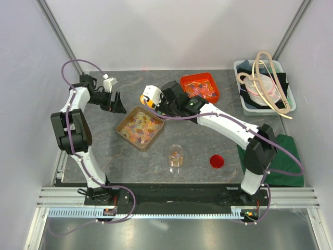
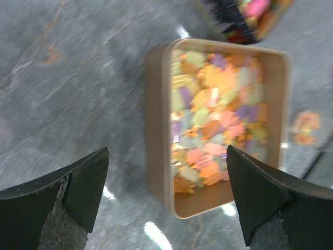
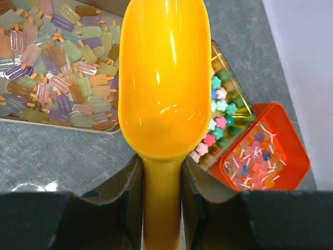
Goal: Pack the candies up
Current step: Pick up the storage box at the center of the board.
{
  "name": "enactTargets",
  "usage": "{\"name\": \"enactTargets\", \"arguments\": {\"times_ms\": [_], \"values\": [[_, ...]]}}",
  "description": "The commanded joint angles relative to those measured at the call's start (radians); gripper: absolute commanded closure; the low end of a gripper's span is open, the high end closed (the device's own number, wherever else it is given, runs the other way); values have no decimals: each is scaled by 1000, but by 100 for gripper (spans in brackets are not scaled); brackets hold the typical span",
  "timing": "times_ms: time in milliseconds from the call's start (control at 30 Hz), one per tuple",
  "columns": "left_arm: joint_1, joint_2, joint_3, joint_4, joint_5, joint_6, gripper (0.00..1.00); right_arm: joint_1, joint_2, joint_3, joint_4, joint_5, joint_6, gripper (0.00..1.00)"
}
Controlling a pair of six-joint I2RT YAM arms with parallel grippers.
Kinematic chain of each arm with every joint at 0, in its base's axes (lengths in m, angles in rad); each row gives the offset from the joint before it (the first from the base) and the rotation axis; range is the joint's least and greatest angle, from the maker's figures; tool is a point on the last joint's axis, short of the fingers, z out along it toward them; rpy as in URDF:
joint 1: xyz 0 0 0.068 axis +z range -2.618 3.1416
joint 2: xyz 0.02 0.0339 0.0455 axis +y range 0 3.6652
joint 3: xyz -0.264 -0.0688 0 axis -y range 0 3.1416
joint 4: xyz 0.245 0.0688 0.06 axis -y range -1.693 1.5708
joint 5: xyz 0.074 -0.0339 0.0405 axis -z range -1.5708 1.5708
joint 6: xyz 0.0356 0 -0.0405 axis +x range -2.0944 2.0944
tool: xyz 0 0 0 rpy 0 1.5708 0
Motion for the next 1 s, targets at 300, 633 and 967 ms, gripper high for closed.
{"name": "enactTargets", "arguments": {"times_ms": [300, 633, 967], "values": [[-142, -95, -181, 293, -464, -7, 1, -2, -96, -24, -21, 64, -32, 100], [-222, -39, -156, 333, -564, 19, 31, -2, -130, -63, -24, 67, -33, 100], [-259, -20, -181, 342, -627, 46, 36, -2, -142, -81, -24, 56, -35, 100]]}}
